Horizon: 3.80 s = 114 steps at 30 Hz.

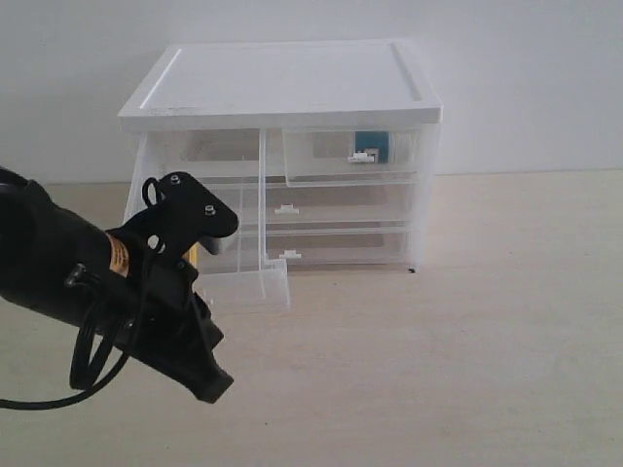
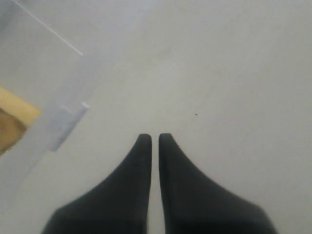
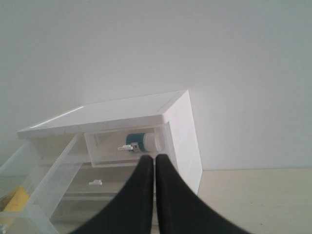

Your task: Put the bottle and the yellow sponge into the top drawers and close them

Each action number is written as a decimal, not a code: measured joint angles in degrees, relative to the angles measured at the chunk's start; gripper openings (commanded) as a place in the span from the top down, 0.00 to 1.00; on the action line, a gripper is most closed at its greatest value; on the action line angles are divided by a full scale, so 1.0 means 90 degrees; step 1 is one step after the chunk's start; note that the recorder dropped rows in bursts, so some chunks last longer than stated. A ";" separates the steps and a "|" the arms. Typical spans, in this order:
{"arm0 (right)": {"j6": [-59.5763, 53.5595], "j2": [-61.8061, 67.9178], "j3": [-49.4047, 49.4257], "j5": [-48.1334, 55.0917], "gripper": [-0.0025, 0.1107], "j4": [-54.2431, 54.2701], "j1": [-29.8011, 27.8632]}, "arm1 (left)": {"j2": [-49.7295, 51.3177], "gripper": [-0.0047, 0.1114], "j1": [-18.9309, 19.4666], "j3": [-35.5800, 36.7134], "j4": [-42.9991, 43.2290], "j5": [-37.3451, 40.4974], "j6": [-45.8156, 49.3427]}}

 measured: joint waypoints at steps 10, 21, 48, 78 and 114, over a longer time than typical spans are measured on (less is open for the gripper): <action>0.0012 0.0000 0.0000 0.0000 0.98 0.0000 0.0000 | -0.0010 0.92 -0.0047 -0.0125 0.3327 0.0008 -0.2851; 0.0000 0.0000 0.0000 -0.0009 0.98 0.0000 0.0000 | -0.0010 0.92 -0.0118 -0.0610 0.4278 0.0256 -0.3778; 0.0000 0.0000 0.0000 -0.0037 0.98 0.0000 0.0000 | 0.0366 0.92 -0.0027 -0.1194 0.7754 0.0216 -0.5857; 0.0011 0.0000 0.0000 -0.0058 0.98 0.0011 0.0000 | 0.0513 0.92 0.0424 -0.1277 0.2625 0.0400 -0.3630; 0.0011 0.0000 0.0000 -0.0149 0.98 0.0011 0.0000 | 0.0653 0.92 0.0706 -0.1647 0.4688 -0.0456 -0.6579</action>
